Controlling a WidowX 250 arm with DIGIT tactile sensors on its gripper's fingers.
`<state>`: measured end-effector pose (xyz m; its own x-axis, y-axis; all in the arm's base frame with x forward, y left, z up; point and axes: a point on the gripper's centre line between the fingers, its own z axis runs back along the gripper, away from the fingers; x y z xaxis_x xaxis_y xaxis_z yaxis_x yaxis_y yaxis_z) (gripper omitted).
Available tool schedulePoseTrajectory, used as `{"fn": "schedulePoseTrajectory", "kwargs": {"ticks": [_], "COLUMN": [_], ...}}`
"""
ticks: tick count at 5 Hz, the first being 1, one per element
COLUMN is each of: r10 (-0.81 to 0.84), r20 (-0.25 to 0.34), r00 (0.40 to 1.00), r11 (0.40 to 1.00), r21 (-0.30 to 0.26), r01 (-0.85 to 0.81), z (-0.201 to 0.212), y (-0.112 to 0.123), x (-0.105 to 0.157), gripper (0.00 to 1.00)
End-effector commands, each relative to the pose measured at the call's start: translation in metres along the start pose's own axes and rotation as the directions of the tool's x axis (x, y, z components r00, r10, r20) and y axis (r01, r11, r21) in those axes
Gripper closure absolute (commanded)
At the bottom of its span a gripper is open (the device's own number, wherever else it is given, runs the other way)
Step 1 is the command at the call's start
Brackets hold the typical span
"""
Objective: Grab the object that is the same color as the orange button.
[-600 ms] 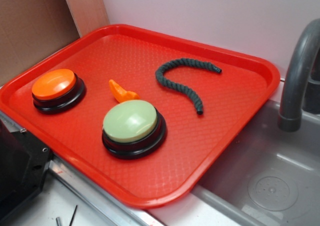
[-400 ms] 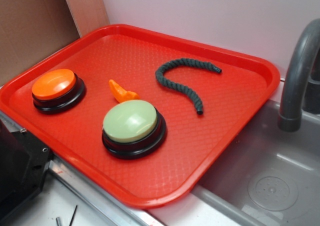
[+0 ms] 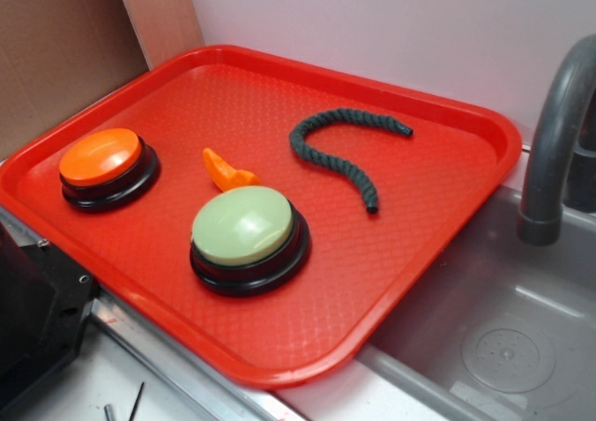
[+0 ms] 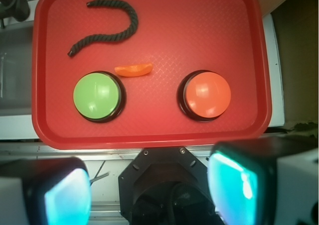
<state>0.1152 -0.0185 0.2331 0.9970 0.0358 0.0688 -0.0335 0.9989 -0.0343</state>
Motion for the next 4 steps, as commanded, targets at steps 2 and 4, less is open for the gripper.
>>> {"fn": "schedulePoseTrajectory", "kwargs": {"ticks": [2,4], "r10": [0.292,0.715], "r20": [-0.029,-0.024], "r00": [0.956,0.698], "r11": [0.955,0.698], "r21": [-0.042,0.002], "r01": [-0.293,-0.716], "z": [-0.004,-0.04], "y": [0.013,0.004], "x": [0.01,0.03], "gripper": [0.0,0.0]}}
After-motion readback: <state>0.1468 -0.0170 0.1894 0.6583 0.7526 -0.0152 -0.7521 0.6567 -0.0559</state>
